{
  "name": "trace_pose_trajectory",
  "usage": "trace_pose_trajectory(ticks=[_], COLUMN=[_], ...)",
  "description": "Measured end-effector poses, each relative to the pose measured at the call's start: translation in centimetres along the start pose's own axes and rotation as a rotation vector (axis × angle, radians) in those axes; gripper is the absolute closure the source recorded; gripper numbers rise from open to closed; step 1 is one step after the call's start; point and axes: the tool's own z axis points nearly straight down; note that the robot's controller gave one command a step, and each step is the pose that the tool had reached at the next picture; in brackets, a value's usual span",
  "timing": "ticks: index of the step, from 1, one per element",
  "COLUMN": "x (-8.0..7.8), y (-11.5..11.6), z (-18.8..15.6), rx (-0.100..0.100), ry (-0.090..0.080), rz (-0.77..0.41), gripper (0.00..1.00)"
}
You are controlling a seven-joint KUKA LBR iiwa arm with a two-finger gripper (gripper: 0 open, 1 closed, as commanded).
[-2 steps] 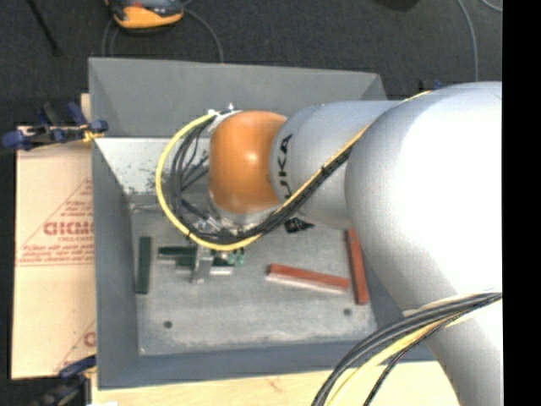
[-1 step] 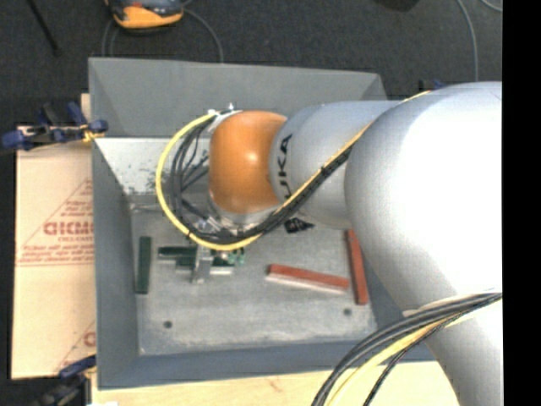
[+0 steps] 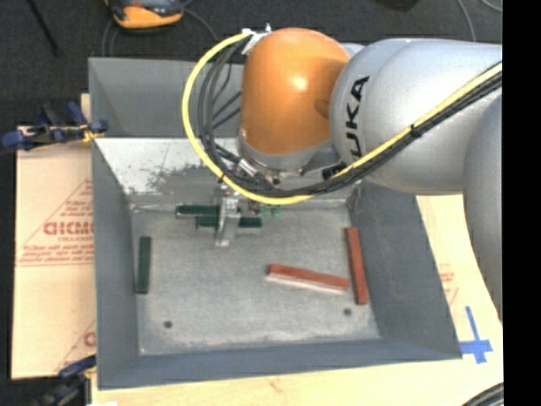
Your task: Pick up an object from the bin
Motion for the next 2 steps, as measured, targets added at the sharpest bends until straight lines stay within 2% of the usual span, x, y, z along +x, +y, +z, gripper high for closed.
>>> trace_pose_trajectory(ticks=[1, 2], x=[0.07, 0.15], y=[-0.02, -0.06], z=[0.32, 0.48], rx=[0.001, 0.002], ry=[0.005, 0.008], rz=[0.000, 0.002], gripper=[0.00, 1.00])
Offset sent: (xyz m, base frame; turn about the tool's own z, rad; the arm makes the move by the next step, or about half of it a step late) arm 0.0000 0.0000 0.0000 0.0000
